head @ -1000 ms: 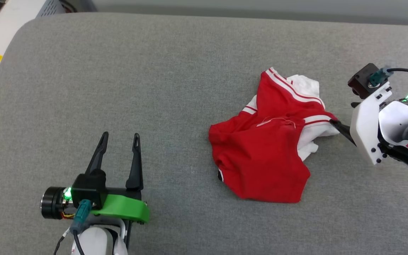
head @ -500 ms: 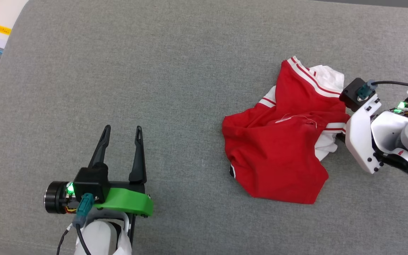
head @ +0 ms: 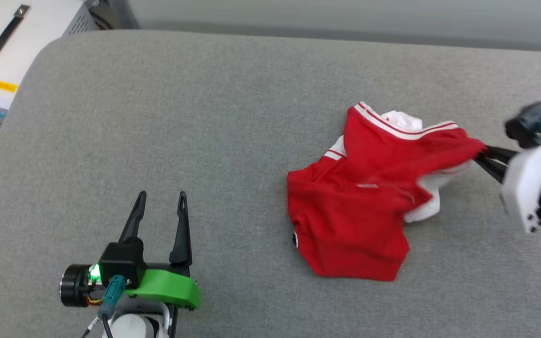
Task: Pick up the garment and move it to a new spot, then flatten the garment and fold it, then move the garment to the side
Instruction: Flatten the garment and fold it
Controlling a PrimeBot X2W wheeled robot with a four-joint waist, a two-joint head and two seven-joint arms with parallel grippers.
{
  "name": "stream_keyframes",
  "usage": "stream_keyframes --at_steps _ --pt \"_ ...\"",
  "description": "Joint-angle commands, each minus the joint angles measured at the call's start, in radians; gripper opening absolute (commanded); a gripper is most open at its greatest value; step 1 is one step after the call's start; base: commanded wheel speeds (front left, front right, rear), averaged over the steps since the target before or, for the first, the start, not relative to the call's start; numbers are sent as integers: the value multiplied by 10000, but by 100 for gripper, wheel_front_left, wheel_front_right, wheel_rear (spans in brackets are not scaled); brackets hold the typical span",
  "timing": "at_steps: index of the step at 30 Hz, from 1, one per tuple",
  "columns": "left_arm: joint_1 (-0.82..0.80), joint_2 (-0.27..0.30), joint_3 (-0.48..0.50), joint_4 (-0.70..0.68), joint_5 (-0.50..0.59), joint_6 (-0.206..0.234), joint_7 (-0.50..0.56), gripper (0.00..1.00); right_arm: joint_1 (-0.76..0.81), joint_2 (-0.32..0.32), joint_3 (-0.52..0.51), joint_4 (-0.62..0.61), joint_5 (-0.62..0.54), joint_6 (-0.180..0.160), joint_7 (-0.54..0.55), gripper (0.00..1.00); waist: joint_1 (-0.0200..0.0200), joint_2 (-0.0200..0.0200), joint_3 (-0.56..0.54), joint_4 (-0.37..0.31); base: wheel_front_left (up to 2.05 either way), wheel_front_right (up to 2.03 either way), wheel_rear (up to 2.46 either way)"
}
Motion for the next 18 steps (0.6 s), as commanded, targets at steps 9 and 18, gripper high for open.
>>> stream_keyframes --at_steps 9,18 --pt "684 -45 149 -8 116 30 -57 100 3956 -939 -2694 58 1115 -6 -859 0 -1 -1 -849 -552 0 0 0" --pt "769 -45 231 44 254 -107 -57 100 6973 -610 -4820 1227 1343 -6 -867 0 -1 -1 -999 -608 0 0 0"
